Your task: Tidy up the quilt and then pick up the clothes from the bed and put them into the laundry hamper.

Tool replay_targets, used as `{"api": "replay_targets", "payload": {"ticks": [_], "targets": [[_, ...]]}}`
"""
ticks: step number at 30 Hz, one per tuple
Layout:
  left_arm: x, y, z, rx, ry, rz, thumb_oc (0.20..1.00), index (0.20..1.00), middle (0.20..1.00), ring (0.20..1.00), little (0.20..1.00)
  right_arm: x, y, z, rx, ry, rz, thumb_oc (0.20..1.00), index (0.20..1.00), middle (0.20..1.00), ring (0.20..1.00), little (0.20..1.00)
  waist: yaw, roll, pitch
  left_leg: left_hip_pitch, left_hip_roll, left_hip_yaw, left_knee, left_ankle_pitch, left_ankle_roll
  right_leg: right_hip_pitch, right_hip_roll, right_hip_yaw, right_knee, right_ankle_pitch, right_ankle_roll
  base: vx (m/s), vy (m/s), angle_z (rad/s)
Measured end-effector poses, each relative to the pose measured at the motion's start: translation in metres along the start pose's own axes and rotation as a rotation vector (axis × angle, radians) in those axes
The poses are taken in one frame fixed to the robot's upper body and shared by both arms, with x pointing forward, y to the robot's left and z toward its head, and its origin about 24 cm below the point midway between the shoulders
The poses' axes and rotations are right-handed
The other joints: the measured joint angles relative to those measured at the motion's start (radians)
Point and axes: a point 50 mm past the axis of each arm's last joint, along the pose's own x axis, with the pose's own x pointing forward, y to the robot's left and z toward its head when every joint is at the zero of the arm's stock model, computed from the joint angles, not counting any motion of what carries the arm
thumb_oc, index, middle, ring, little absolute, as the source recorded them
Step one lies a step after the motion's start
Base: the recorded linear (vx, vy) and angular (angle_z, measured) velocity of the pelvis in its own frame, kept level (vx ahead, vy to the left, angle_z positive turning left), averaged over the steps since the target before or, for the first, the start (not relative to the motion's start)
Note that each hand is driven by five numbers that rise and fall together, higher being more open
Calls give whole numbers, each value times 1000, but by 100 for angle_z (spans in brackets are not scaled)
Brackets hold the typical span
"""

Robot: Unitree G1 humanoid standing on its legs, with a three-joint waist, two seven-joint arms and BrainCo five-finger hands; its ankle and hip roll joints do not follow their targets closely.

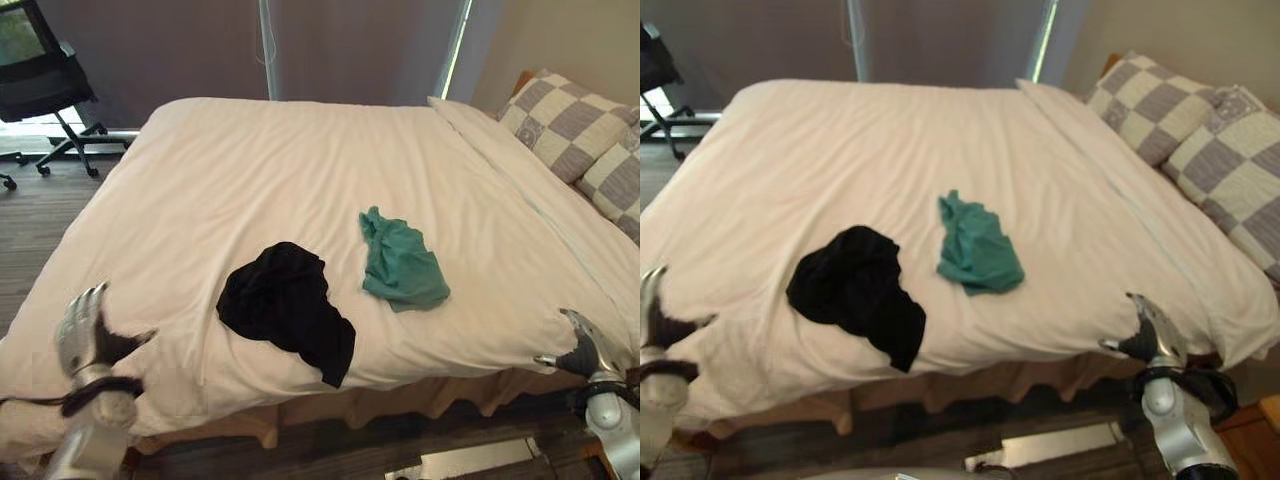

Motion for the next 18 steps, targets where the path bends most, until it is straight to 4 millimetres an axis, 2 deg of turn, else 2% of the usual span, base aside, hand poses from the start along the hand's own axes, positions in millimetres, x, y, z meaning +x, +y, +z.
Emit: {"api": "replay_targets", "payload": {"ticks": [1, 2, 3, 4, 5, 8, 9, 12, 13, 18], "targets": [[0, 3, -10, 33, -42, -87, 1000, 1000, 1000, 1000, 1000, 5, -5, 6, -15, -42, 19, 1000, 1000, 1000, 1000, 1000, -5, 11, -2, -4, 5, 6, 9, -9, -8, -17, 1, 13, 17, -4, -5, -4, 10, -29], [1, 18, -14, 39, -16, -69, 1000, 1000, 1000, 1000, 1000, 7, -16, 12, -10, -63, -20, 1000, 1000, 1000, 1000, 1000, -15, 7, 13, -4, 9, 18, 12, -9, -7, -17, 4, 21, 16, -3, -5, -11, 3, -21], [2, 40, 0, -31, -56, 32, 1000, 1000, 1000, 1000, 1000, 3, -23, 14, -7, -78, -51, 1000, 1000, 1000, 1000, 1000, -16, 17, 30, -16, 10, 16, 14, -9, -7, -18, 7, 18, 10, -2, -4, -16, -6, -6], [-1, 45, 13, -44, -137, 43, 1000, 1000, 1000, 1000, 1000, 2, -24, 17, -19, -100, -40, 1000, 1000, 1000, 1000, 1000, -12, 23, 35, -12, 8, 17, 3, -7, -6, -20, 6, 16, 8, -1, -3, -37, -7, 7], [-1, 43, 22, -35, -202, 10, 1000, 1000, 1000, 1000, 1000, 2, -24, 22, -12, -123, -44, 1000, 1000, 1000, 1000, 1000, -8, 22, 34, -5, 5, 18, -3, -1, -6, -14, 6, 17, 3, 2, -5, -41, 0, 0], [0, 26, 20, -21, -190, -61, 1000, 1000, 1000, 1000, 1000, 7, -22, 36, 11, -178, -45, 1000, 1000, 1000, 1000, 1000, -15, 46, 50, -6, 1, 22, -2, 0, -6, -28, 3, 23, 1, 4, -4, -45, 4, -6], [2, 18, 20, 0, -186, -98, 1000, 1000, 1000, 1000, 1000, 10, -20, 46, 17, -218, -37, 1000, 1000, 1000, 1000, 1000, -13, 55, 67, -13, 1, 28, -2, 2, -5, -34, 3, 28, -3, 16, -5, -50, 3, -9], [6, 3, 24, 42, -194, -150, 1000, 1000, 1000, 1000, 1000, 13, -16, 58, 32, -257, -30, 1000, 1000, 1000, 1000, 1000, -13, 60, 87, -24, 2, 45, -1, 3, -5, -53, 6, 38, -17, 22, -4, -84, 10, -16], [13, -1, 32, 72, -217, -156, 1000, 1000, 1000, 1000, 1000, 17, -17, 67, 41, -285, -36, 1000, 1000, 1000, 1000, 1000, -9, 59, 111, -30, 2, 53, -2, 6, -5, -61, 7, 47, -20, 33, -5, -100, 16, -23], [43, 1, 51, 120, -225, -96, 1000, 1000, 1000, 1000, 1000, 25, -22, 83, 72, -325, -69, 1000, 1000, 1000, 1000, 1000, -30, 46, 187, -70, 0, 78, -1, 16, -1, -116, 7, 69, -20, 55, -10, -141, 13, -18]]}}
